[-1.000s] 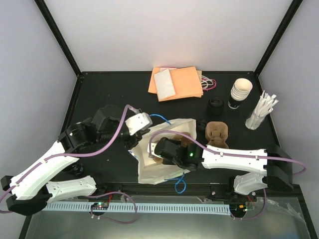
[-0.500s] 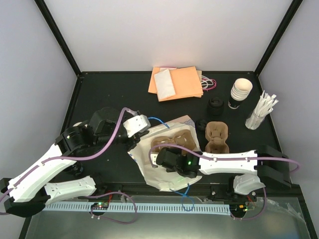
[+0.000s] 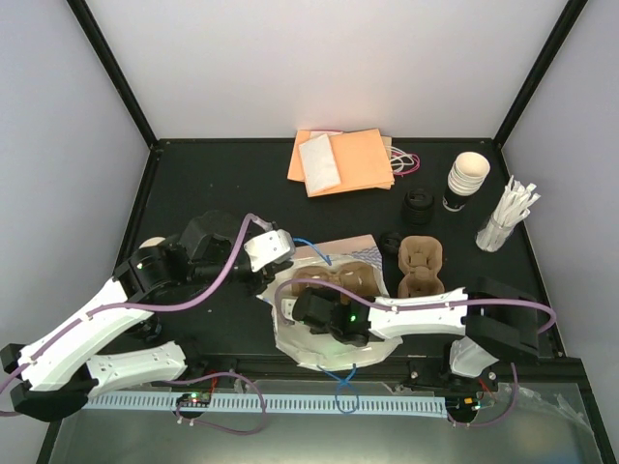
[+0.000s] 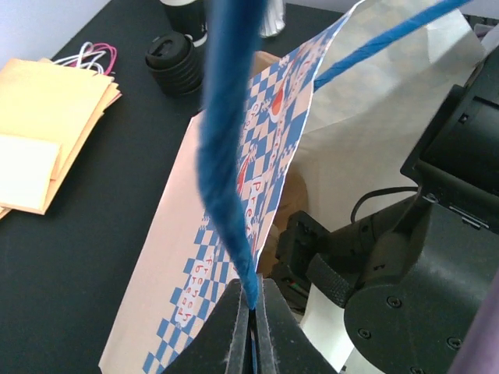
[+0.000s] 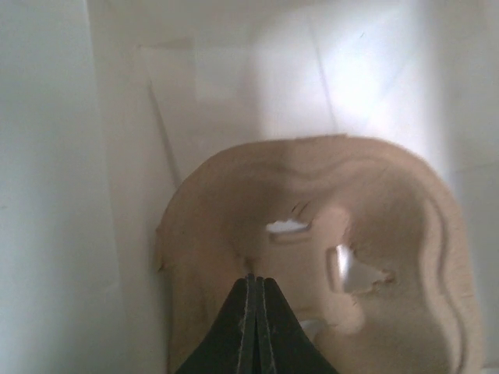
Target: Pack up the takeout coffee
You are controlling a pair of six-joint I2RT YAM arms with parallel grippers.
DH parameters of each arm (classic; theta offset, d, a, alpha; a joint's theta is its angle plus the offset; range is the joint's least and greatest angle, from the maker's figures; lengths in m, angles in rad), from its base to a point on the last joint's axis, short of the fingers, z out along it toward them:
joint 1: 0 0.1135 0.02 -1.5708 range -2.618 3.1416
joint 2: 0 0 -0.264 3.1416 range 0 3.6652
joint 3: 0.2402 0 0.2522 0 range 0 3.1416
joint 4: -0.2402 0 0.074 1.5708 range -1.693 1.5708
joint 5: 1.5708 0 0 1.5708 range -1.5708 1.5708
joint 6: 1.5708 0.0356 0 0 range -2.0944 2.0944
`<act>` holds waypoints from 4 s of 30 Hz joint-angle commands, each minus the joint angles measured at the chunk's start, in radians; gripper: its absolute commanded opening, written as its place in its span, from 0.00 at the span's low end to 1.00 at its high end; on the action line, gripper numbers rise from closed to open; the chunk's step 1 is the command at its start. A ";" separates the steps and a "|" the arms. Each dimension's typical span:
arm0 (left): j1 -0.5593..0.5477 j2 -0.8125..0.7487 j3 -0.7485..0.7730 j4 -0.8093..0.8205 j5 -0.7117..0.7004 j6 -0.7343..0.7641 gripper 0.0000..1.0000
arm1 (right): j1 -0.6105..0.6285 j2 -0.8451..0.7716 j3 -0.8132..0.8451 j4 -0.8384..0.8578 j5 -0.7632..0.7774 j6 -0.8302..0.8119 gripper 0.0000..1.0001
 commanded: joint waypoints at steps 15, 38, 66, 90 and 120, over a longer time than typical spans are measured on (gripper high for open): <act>-0.012 0.028 -0.009 0.026 0.025 0.033 0.02 | 0.017 -0.176 -0.079 0.084 0.128 0.069 0.01; -0.025 -0.009 0.044 0.038 -0.192 0.081 0.02 | 0.091 -0.075 -0.095 0.110 0.073 0.208 0.01; -0.046 0.015 0.008 0.000 0.129 0.071 0.02 | -0.039 0.041 0.004 0.159 0.079 0.192 0.01; -0.083 0.029 0.004 0.012 0.052 0.085 0.02 | -0.011 -0.092 -0.032 -0.094 0.167 0.276 0.01; -0.115 0.018 -0.013 0.033 0.064 0.070 0.02 | -0.026 -0.177 -0.048 -0.076 0.256 0.221 0.01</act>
